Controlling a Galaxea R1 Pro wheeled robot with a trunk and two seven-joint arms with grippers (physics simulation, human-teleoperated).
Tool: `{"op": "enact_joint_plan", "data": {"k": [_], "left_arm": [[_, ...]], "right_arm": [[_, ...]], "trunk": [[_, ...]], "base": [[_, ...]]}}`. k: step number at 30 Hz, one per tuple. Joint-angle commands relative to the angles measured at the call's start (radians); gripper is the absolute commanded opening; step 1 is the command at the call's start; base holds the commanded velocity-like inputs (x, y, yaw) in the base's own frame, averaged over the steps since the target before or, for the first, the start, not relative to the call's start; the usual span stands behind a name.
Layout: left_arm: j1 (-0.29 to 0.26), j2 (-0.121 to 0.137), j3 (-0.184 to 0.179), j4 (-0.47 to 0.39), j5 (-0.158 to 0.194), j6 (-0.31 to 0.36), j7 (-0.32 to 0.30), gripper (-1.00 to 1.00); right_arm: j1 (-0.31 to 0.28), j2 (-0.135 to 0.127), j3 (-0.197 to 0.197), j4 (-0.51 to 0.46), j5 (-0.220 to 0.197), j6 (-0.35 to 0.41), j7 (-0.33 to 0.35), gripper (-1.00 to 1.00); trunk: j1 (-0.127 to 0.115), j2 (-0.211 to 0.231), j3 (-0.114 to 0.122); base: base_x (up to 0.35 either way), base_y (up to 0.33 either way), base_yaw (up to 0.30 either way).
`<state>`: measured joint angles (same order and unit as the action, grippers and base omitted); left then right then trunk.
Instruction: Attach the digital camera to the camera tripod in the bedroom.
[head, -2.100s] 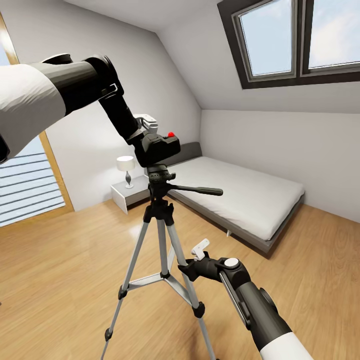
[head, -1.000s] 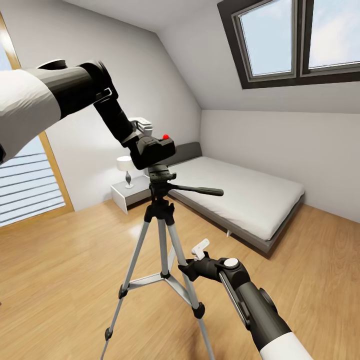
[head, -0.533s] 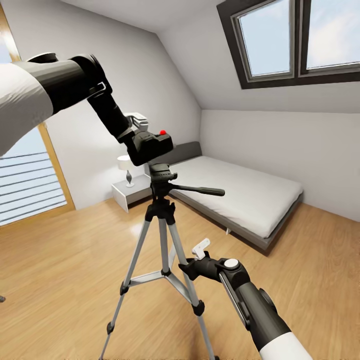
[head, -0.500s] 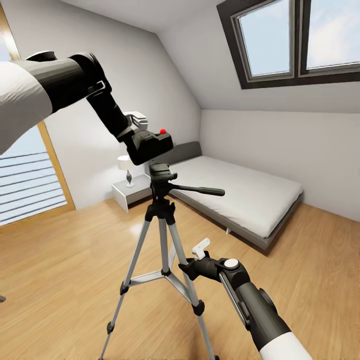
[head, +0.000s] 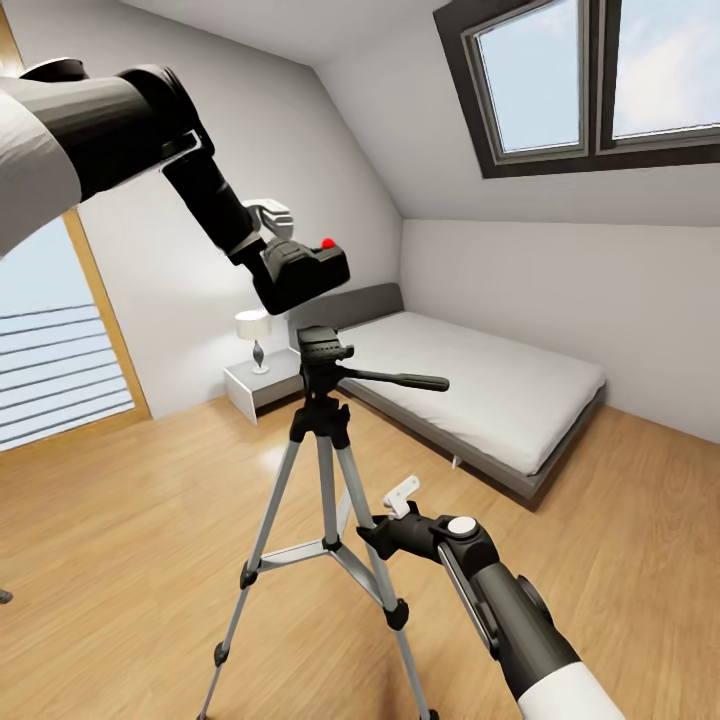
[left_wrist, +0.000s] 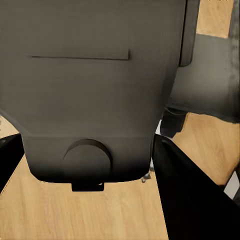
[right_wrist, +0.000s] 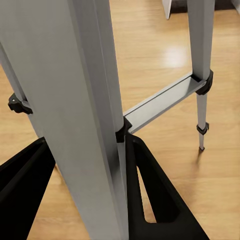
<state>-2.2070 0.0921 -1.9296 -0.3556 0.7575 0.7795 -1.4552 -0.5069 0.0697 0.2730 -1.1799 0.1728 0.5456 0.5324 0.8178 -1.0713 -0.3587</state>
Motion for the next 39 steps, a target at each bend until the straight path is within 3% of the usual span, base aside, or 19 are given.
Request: {"op": "enact_joint_plan", "data": {"k": [1,12,15,26,39], "left_arm": [[-0.01,0.002,-0.007,-0.014,0.007,0.009,-0.005,-1.0],[-0.048,0.012,-0.007,-0.102,0.053,0.012,-0.008,-1.0],[-0.05,0.017,-0.007,-0.126,0.056,0.012,-0.009,-1.0],[-0.058,0.073,-0.008,-0.264,0.059,0.031,-0.008,-1.0],[-0.06,0.089,-0.015,-0.288,0.052,0.036,-0.007,-1.0]], "right_arm": [[-0.001,0.0,0.002,0.039,0.057,0.025,0.008,-1.0],[-0.002,0.001,0.002,0.046,0.057,0.025,0.008,-1.0],[-0.002,0.001,0.002,0.047,0.057,0.025,0.008,-1.0],[-0.002,0.001,0.002,0.05,0.058,0.025,0.008,-1.0],[-0.002,0.001,0.022,0.051,0.075,0.025,0.006,-1.0]], "trunk": [[0.0,-0.001,-0.001],[0.0,-0.001,-0.001],[0.0,-0.001,-0.001],[0.0,-0.001,-0.001],[0.0,-0.001,-0.001]], "base": [[-0.003,0.0,0.0],[-0.001,0.0,0.0],[0.0,0.0,0.0],[0.0,0.0,0.0],[0.0,0.0,0.0]]}}
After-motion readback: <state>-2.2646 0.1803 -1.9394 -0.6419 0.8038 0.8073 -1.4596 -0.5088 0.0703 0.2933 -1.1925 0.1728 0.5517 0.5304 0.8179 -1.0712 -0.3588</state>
